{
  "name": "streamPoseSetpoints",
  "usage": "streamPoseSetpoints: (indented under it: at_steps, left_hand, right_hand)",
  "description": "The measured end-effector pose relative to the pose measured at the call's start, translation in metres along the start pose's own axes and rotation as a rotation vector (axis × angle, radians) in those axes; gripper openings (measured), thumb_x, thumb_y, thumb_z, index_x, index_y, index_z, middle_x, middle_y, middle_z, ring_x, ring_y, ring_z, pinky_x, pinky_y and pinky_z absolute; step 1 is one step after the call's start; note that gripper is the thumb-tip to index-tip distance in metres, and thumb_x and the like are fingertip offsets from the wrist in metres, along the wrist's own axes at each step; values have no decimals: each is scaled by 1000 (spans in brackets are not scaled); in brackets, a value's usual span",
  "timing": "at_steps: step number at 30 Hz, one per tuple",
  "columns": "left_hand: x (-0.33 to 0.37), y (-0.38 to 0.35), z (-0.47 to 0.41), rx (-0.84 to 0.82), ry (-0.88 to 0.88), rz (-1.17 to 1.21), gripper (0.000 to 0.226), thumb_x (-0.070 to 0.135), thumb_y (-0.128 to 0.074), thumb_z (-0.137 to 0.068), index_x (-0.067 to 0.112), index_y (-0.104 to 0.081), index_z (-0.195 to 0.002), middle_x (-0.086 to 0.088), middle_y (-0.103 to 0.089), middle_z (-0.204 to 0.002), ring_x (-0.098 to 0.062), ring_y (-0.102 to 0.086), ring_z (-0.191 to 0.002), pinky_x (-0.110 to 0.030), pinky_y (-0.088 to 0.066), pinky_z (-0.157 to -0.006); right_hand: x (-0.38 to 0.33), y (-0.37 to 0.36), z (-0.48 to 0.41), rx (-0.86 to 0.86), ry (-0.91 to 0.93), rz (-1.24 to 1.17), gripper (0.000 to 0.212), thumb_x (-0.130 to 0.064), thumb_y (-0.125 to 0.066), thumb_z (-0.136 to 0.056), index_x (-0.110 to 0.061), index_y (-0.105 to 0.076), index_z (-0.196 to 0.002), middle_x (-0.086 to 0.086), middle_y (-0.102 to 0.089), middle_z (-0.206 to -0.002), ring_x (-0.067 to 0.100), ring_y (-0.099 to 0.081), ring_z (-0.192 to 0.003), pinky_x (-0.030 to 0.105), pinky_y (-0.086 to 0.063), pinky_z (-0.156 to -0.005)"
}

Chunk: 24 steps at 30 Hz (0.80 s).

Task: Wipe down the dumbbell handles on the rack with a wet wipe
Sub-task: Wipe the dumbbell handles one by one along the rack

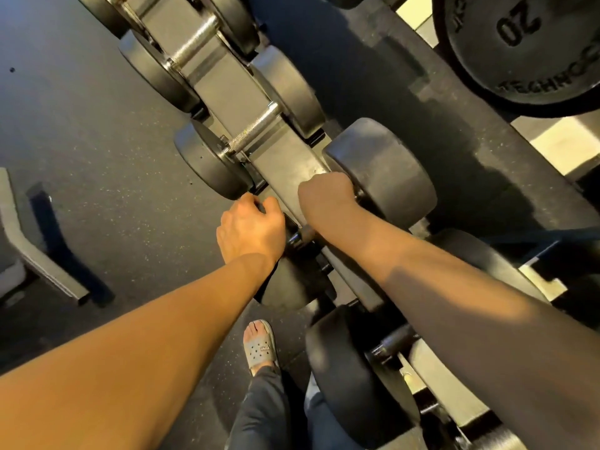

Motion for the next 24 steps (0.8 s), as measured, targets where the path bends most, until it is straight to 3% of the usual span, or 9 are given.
streamPoseSetpoints:
  at_steps: [4, 7, 10, 12, 15, 17, 19, 22, 24]
  left_hand:
    - [-1, 0, -2, 6, 0, 6, 32, 40, -39, -94, 20, -50, -73, -1, -56, -73, -32, -57, -79, -49, -50, -77]
    - [-1, 0, -1, 11, -3, 10, 33, 41, -38, -95, 20, -49, -71, 0, -55, -72, -31, -56, -80, -49, -49, -78]
    - [0, 0, 1, 13, -17, 11, 33, 42, -37, -96, 22, -49, -72, 0, -56, -73, -29, -56, -79, -50, -50, -79]
    - [1, -1, 1, 18, -20, 8, 33, 42, -37, -97, 24, -48, -72, 0, -57, -74, -28, -57, -79, -49, -51, -79]
    - [1, -1, 1, 15, -10, 6, 31, 41, -36, -97, 26, -48, -73, -1, -58, -75, -29, -57, -81, -47, -51, -78]
    - [1, 0, 2, 8, -7, 9, 31, 41, -36, -98, 26, -49, -75, -1, -59, -77, -29, -58, -82, -46, -51, -78]
    - [1, 0, 2, 2, -4, 10, 32, 40, -36, -99, 24, -51, -76, -1, -59, -76, -28, -57, -80, -42, -48, -74]
    - [2, 1, 3, -1, 10, 17, 33, 38, -38, -101, 20, -52, -76, -2, -57, -74, -23, -54, -73, -37, -40, -68]
    - [2, 1, 2, -4, 11, 11, 33, 39, -38, -101, 20, -54, -78, -2, -58, -75, -23, -55, -74, -38, -42, -70]
  right_hand:
    - [-19, -18, 18, 71, 121, -150, 20, -12, -53, -100, -13, -63, -117, 6, -63, -116, 27, -64, -105, 34, -44, -74]
    - [-23, -48, 37, 208, 184, -401, 19, -9, -52, -101, -12, -65, -115, 7, -59, -108, 28, -63, -97, 32, -39, -70]
    - [-11, -86, 44, 574, 29, -651, 9, -12, -63, -96, -12, -70, -102, 5, -64, -95, 22, -65, -84, 26, -47, -71]
    - [-2, -101, 47, 741, -244, -1013, 12, -21, -62, -98, -12, -68, -94, 0, -66, -87, 15, -64, -77, 24, -52, -69]
    - [-6, -104, 46, 693, -633, -1686, 12, -21, -64, -99, -19, -65, -87, 2, -70, -84, 14, -69, -75, 27, -58, -66]
    - [-16, -102, 43, 639, -730, -2008, 8, -13, -65, -98, -19, -65, -94, 2, -71, -86, 11, -69, -70, 23, -57, -62]
    - [-19, -106, 42, 504, -707, -2134, 7, -8, -63, -98, -13, -67, -102, 3, -70, -83, 7, -63, -62, 19, -51, -56]
    - [-16, -118, 41, 91, -590, -2058, 19, 0, -58, -97, -12, -67, -108, 6, -70, -86, 9, -58, -62, 21, -46, -55]
    - [-8, -119, 34, 60, -634, -2116, 26, 10, -52, -94, -3, -67, -112, 8, -66, -77, 14, -55, -60, 25, -44, -55]
Point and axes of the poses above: each hand's wrist, its own z-axis away from the middle knuckle, its own y-axis out of the back of the hand, x = y × z, the point moved 1 cm from there along -z, towards the middle knuckle
